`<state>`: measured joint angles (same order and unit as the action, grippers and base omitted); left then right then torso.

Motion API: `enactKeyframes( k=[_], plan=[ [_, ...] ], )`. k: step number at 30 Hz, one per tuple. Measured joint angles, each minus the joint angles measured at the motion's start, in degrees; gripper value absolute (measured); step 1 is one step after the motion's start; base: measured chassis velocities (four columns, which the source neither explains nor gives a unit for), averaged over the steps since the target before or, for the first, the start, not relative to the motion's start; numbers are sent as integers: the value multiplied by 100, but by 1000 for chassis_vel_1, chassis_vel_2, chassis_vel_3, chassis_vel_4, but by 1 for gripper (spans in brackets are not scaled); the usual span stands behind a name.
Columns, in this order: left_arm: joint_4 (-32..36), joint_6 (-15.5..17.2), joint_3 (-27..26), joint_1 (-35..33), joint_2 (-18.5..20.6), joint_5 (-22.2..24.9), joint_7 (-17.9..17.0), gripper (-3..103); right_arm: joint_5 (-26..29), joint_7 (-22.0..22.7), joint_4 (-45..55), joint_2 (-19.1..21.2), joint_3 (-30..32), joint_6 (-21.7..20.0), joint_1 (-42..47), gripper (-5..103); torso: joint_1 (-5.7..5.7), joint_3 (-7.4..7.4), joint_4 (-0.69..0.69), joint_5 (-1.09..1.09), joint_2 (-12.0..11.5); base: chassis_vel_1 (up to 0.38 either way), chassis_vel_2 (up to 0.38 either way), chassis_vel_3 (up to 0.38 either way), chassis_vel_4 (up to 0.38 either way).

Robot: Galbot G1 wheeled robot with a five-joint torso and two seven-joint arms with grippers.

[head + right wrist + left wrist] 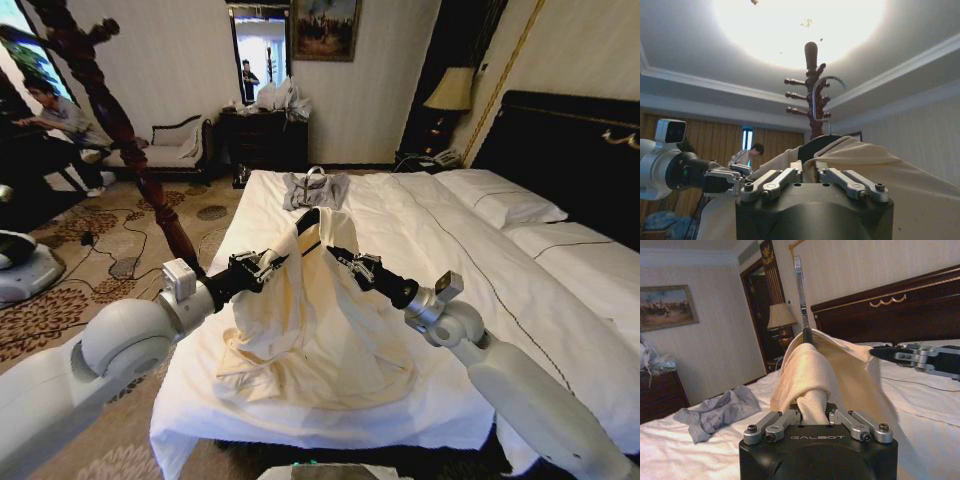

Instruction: Pick up the clothes from the bed and hang them on the clothes hanger.

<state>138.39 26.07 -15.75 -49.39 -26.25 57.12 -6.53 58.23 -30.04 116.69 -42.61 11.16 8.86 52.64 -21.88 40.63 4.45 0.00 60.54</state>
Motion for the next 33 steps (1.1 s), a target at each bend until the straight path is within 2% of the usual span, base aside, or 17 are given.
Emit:
enactKeyframes(
  k=[1,3,7,9,11,12,13,16,19,22,24,27,28,33],
  plan=[
    [-14,-17,-12,21,-2,-1,-11,19,3,24,-16,-7,-11,83,0,17,0,0,0,0,0,0,0,0,0],
    [-21,-26,-18,31,-3,-1,-17,19,12,57,-26,-12,-16,125,0,17,0,0,0,0,0,0,0,0,0],
    [-70,-57,-62,78,1,-27,-30,19,259,376,-84,-44,-9,366,17,38,0,0,0,0,0,0,0,0,0],
    [-91,-72,-77,98,3,-47,-32,19,320,383,-102,-47,8,399,26,38,0,0,0,0,0,0,0,0,0],
    [-169,-119,-120,167,9,-100,-40,19,382,374,-141,-60,66,450,52,49,0,0,0,0,0,0,0,0,0],
    [-169,-119,-120,167,9,-100,-40,19,382,374,-141,-60,66,450,52,49,0,0,0,0,0,0,0,0,0],
    [-247,-156,-186,219,20,-117,-42,19,392,380,-169,-83,113,469,66,61,0,0,1,0,0,0,0,0,0],
    [-360,-194,-283,271,33,-122,-42,19,406,400,-211,-120,175,482,66,66,0,0,0,0,0,0,0,0,0],
    [-707,-240,-517,398,76,-115,-46,19,379,429,-362,-159,228,526,81,82,0,0,0,0,0,0,0,0,0],
    [-875,-241,-583,467,97,-103,-77,19,324,428,-402,-164,228,542,117,87,0,0,0,0,0,0,0,0,0],
    [-1338,-241,-604,777,142,-18,-122,19,240,421,-447,-203,218,555,156,97,0,1,0,1,0,0,0,0,0],
    [-1596,-242,-588,967,162,66,-128,19,195,420,-474,-234,202,555,157,99,0,0,0,1,0,0,0,0,0],
    [-1910,-255,-542,1186,174,180,-117,19,133,416,-505,-258,184,555,150,100,0,0,0,0,0,0,0,0,0],
    [-2653,-323,-417,1638,233,503,173,19,40,362,-578,-283,105,555,111,100,-1,1,0,1,0,0,0,0,0]
  ],
)
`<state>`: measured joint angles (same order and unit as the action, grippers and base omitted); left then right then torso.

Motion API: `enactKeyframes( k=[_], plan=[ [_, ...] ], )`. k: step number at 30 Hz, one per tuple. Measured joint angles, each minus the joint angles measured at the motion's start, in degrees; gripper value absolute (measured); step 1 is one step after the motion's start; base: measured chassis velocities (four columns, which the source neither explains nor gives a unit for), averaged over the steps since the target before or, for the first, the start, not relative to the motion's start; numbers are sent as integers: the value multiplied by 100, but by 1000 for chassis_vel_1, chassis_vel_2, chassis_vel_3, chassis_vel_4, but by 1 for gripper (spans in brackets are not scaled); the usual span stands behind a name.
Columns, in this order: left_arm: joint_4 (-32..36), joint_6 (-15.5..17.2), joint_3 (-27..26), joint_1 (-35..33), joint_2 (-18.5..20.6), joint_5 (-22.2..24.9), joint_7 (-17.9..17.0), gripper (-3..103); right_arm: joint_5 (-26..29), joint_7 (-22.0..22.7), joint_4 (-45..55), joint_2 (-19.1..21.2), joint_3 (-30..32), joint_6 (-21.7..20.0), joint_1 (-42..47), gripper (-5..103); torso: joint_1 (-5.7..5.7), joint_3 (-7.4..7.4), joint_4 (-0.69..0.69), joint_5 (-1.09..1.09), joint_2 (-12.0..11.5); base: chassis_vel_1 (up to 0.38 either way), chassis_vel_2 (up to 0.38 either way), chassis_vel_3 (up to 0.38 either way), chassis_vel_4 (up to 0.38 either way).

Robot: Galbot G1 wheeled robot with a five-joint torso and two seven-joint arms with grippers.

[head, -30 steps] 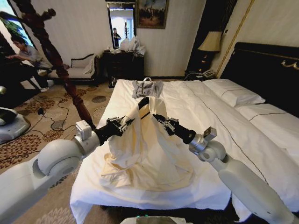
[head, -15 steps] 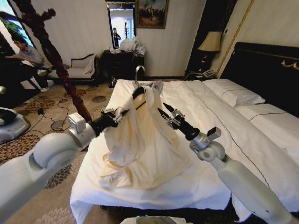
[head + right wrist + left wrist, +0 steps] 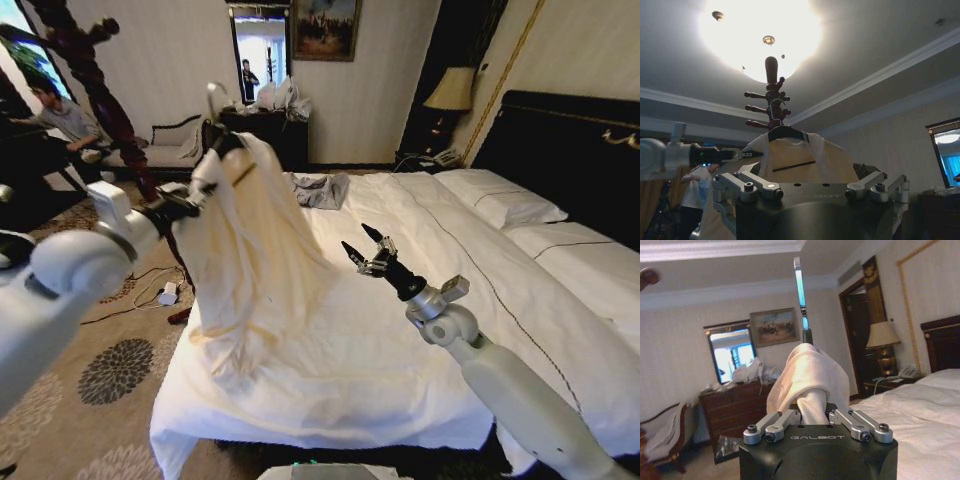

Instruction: Pick up the clothes from the bed and hang them on the clothes hanger.

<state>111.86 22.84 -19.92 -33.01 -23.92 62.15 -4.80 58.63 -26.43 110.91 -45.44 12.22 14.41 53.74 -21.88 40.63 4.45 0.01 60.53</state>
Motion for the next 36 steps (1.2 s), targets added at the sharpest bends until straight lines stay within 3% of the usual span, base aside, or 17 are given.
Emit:
enactKeyframes(
  k=[7,19,29,36],
  plan=[
    [-981,282,294,835,63,405,306,19,-70,-150,-102,-28,-136,-1,-87,100,0,0,-1,0,0,0,0,0,0],
    [-1994,215,1071,2206,-91,119,526,19,-160,-264,-131,-60,-118,33,-15,100,0,0,0,0,0,0,0,0,0],
    [-3076,174,2000,3877,-616,35,673,19,-252,-324,-129,-86,-71,94,86,100,0,-1,2,-3,0,0,0,0,0],
    [-3856,135,2247,4364,-946,-117,751,19,-265,-384,-128,-28,38,180,187,100,-1,0,1,-2,0,0,0,0,0]
  ],
)
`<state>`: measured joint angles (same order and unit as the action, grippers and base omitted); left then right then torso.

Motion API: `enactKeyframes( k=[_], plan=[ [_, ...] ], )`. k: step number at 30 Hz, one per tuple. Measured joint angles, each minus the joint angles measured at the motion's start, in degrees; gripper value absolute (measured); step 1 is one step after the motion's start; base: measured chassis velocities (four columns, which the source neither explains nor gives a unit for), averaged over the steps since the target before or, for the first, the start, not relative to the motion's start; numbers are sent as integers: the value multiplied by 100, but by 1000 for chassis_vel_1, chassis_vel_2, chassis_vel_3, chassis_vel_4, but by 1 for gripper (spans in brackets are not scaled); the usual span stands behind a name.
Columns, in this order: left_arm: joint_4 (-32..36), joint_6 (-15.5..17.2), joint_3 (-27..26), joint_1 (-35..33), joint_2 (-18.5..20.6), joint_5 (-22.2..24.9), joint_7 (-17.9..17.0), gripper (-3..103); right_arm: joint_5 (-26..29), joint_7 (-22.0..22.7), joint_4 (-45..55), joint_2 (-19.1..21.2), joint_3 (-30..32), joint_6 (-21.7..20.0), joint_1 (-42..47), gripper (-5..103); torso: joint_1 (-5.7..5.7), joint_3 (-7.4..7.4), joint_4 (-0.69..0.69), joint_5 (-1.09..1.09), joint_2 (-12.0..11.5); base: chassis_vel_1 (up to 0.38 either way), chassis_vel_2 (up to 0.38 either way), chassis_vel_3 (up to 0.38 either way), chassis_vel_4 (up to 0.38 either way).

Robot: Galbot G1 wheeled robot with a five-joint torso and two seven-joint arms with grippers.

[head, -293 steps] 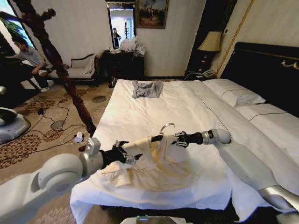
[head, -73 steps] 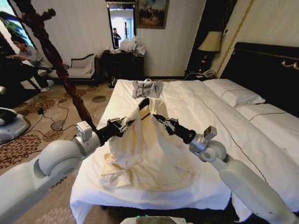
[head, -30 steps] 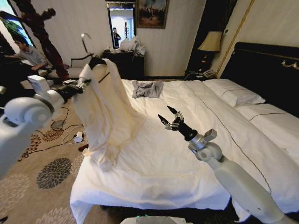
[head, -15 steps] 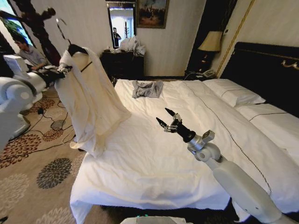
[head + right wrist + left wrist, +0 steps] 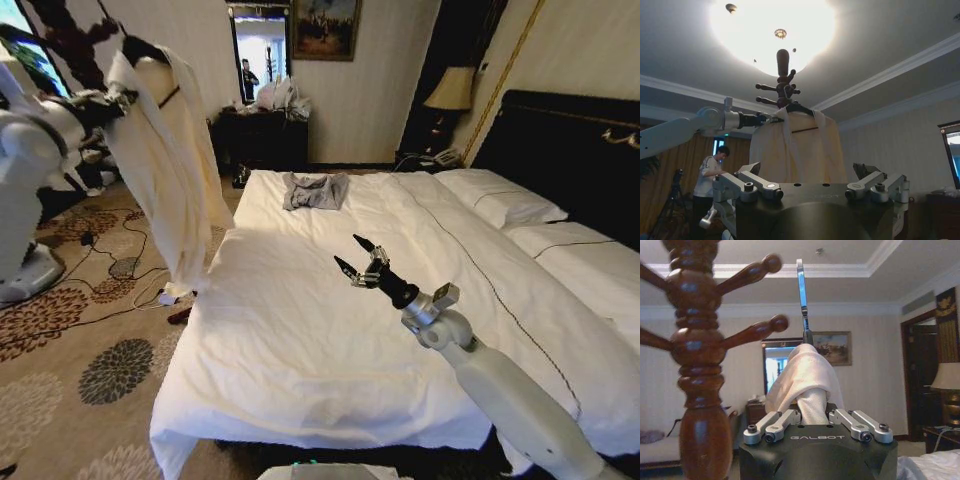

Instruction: Pick up the clothes from the bed and hang them on the clothes hanger.

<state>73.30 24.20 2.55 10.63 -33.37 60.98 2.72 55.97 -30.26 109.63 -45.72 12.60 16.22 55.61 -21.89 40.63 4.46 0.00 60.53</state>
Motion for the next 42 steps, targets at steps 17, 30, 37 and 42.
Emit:
enactKeyframes(
  k=[17,30,37,42],
  plan=[
    [-730,-176,-41,-13,-151,-273,203,19,-58,-70,-129,-25,-29,90,21,100,1,0,-2,0,0,0,0,0,0],
    [-1170,-256,88,121,-438,-463,351,19,-88,-90,-166,-21,17,151,109,100,2,-1,0,-1,0,0,0,0,0],
    [-1184,-258,108,75,-511,-501,372,19,-110,-96,-165,-1,79,206,179,100,2,-1,-1,-1,0,0,0,0,0],
    [-957,-273,-22,-144,-446,-509,348,19,-110,-96,-163,3,86,213,176,100,1,-1,-2,-1,1,0,0,0,0]
  ],
)
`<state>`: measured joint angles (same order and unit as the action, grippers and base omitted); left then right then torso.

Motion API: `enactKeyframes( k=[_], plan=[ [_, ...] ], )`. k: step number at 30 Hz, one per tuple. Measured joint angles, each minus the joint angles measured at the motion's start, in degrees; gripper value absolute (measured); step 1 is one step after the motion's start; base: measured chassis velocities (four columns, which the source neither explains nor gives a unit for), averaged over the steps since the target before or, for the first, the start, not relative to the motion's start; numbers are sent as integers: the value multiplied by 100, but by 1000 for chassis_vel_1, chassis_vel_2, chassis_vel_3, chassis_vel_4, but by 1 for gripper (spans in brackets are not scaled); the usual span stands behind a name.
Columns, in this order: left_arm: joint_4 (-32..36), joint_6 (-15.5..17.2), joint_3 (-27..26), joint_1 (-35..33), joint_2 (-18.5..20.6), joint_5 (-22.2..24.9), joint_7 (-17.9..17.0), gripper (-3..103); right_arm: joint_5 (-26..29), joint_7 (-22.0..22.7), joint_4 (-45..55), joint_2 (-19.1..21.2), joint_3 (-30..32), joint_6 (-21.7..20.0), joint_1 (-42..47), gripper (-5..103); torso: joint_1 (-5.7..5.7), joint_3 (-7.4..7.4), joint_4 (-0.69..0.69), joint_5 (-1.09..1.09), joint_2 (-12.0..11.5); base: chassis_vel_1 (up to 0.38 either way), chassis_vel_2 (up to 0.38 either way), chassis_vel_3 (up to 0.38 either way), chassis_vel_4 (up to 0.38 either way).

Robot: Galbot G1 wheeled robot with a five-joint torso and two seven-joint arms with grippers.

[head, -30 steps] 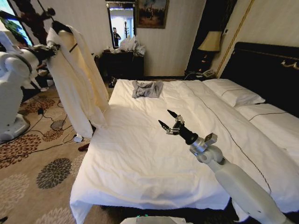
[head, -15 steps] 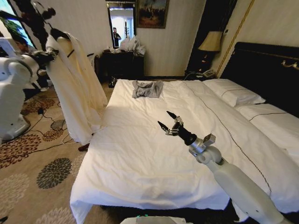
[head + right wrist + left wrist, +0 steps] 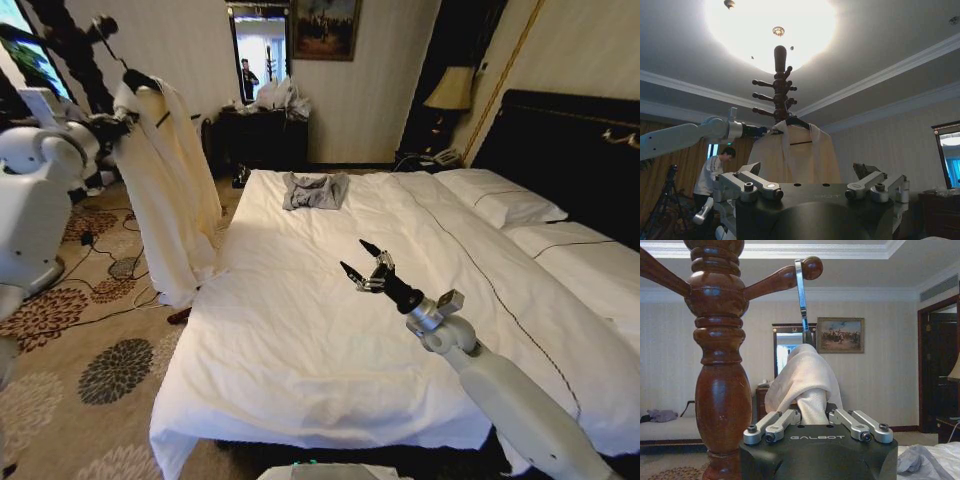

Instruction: Pick up the clothes from the bed and hang them on the clothes hanger.

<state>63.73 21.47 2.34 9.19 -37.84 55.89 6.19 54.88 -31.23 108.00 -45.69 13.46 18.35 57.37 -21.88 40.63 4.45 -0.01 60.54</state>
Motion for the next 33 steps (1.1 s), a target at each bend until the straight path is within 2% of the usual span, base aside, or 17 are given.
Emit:
enactKeyframes(
  k=[5,6,8,10,15,17,20,21,22,23,24,26,28,29,30,31,33],
  plan=[
    [292,-67,-133,-238,108,27,-196,19,-1,4,-5,-14,-20,4,-4,100,0,0,4,-2,0,0,0,0,0],
    [420,-117,-177,-335,172,63,-266,15,-4,23,-5,-23,-31,5,-4,100,0,0,4,-2,0,0,0,0,0],
    [593,-183,-214,-456,267,139,-345,25,-9,34,-5,-30,-43,4,-7,100,0,0,-3,3,0,0,0,0,0],
    [676,-237,-248,-518,313,176,-383,25,-9,37,-5,-31,-43,4,-9,100,0,0,-2,4,0,0,0,0,0],
    [1466,-392,-693,-1156,716,342,-565,51,-10,44,30,-31,-24,2,29,100,0,0,1,0,0,0,0,0,0],
    [1580,-401,-745,-1251,783,347,-587,51,-10,44,34,-29,-18,0,39,100,0,0,1,1,0,0,0,0,0],
    [2289,-471,-1099,-1870,1204,366,-682,68,5,57,73,-37,9,-31,66,100,0,0,0,2,0,0,0,0,0],
    [2289,-471,-1099,-1870,1204,366,-682,68,5,57,73,-37,9,-31,66,100,0,0,0,2,0,0,0,0,0],
    [2510,-481,-1274,-2090,1331,366,-708,74,23,69,87,-47,16,-56,67,100,1,0,0,1,0,0,0,0,0],
    [3283,-467,-1996,-2865,1640,423,-840,84,68,153,151,-89,79,-135,89,100,1,0,-4,2,0,0,0,0,0],
    [3528,-453,-2122,-3015,1689,446,-883,89,71,179,173,-101,139,-151,127,100,1,-1,-5,0,1,0,0,0,0],
    [3642,-446,-2163,-3070,1700,455,-904,89,71,200,189,-106,199,-156,168,100,1,-1,-5,-1,1,0,0,0,0],
    [4076,-396,-2200,-3173,1605,496,-1014,98,19,339,322,-115,701,-199,556,100,1,-1,-2,0,1,0,0,0,0],
    [4297,-332,-2206,-3254,1552,565,-1104,100,-74,502,367,-135,951,-246,759,100,1,0,8,1,0,0,0,0,0],
    [4506,-237,-2297,-3407,1526,643,-1263,100,-205,756,399,-177,1164,-312,920,100,1,0,11,1,0,0,0,0,0],
    [4506,-237,-2297,-3407,1526,643,-1263,100,-205,756,399,-177,1164,-312,920,100,1,0,11,1,0,0,0,0,0],
    [4935,13,-2857,-4019,1446,852,-1721,100,-534,1537,451,-316,1580,-516,1238,100,0,0,8,-7,0,0,0,0,0]
  ],
)
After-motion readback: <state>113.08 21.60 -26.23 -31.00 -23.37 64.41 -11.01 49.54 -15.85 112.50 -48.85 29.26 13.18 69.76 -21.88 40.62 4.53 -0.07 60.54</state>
